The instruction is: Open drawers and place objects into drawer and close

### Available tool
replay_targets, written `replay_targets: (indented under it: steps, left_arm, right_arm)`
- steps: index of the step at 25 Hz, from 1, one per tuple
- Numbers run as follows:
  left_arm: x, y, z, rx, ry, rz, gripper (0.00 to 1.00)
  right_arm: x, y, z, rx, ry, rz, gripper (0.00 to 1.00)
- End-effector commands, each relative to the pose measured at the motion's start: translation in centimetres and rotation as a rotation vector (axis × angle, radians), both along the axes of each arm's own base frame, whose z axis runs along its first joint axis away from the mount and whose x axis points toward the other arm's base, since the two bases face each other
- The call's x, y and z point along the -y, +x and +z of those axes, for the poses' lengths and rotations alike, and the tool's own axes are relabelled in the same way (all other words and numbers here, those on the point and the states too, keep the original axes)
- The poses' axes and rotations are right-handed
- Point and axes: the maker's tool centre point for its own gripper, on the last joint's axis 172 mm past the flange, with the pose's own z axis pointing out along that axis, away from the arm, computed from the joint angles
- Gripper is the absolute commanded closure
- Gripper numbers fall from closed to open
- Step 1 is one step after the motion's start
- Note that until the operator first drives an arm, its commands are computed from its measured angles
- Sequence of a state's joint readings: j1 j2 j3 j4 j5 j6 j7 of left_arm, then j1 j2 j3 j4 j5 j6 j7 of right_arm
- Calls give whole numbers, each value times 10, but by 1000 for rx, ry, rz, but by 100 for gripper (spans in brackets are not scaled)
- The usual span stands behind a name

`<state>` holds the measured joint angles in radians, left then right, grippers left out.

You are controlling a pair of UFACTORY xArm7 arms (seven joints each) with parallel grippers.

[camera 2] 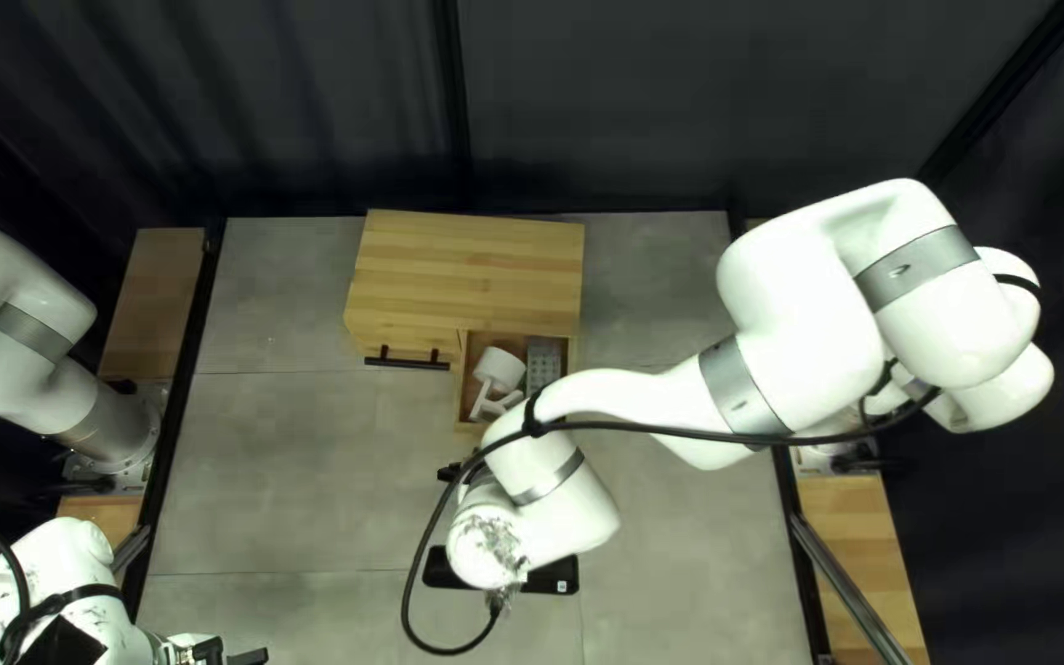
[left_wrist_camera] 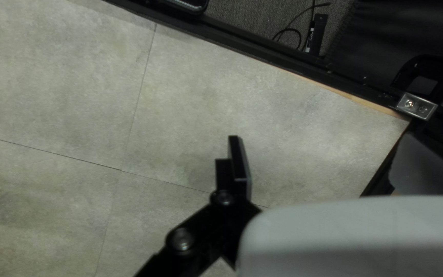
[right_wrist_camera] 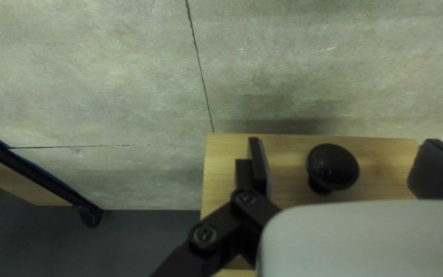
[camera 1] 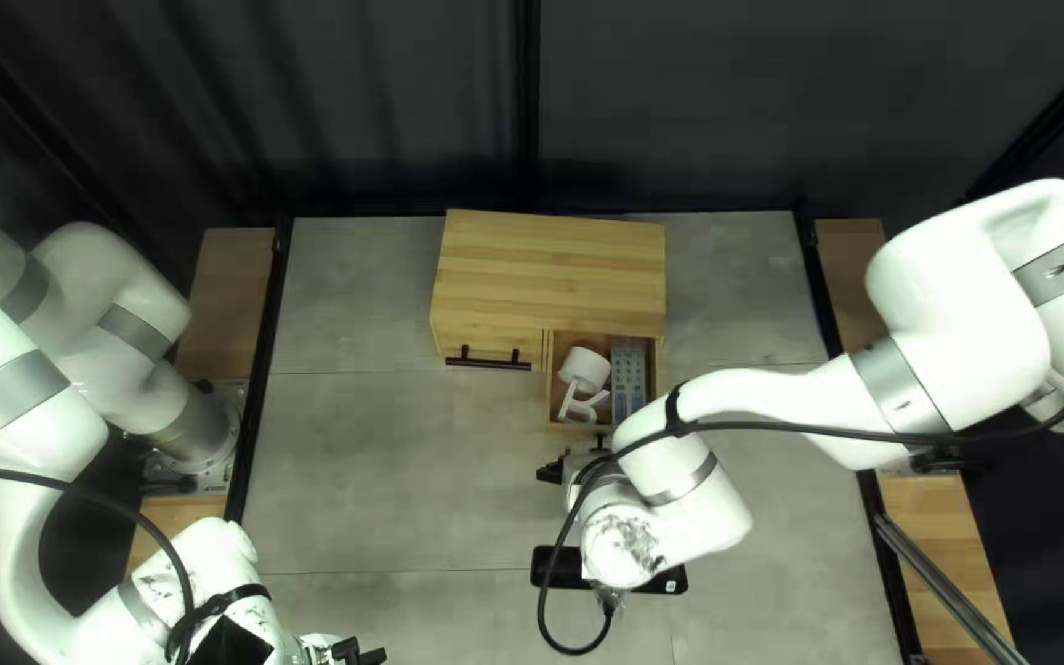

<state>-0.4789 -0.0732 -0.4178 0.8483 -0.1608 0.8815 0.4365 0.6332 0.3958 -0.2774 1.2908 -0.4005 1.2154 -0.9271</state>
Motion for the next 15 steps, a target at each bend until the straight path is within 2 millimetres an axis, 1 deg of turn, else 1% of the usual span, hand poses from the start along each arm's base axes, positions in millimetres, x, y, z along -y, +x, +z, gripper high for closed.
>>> replay_targets:
  steps: [1, 9, 15]
  left_arm:
    - [0, 0, 0, 0, 0, 0, 0]
    - [0, 0, 0, 0, 0, 0, 0]
    - [0, 0, 0, 0, 0, 0, 0]
  right_arm:
    - [1, -2, 1, 1, -12, 19, 0]
    - [5, -4, 1, 1, -17, 34, 0]
    - [12, -3, 4, -2, -21, 34, 0]
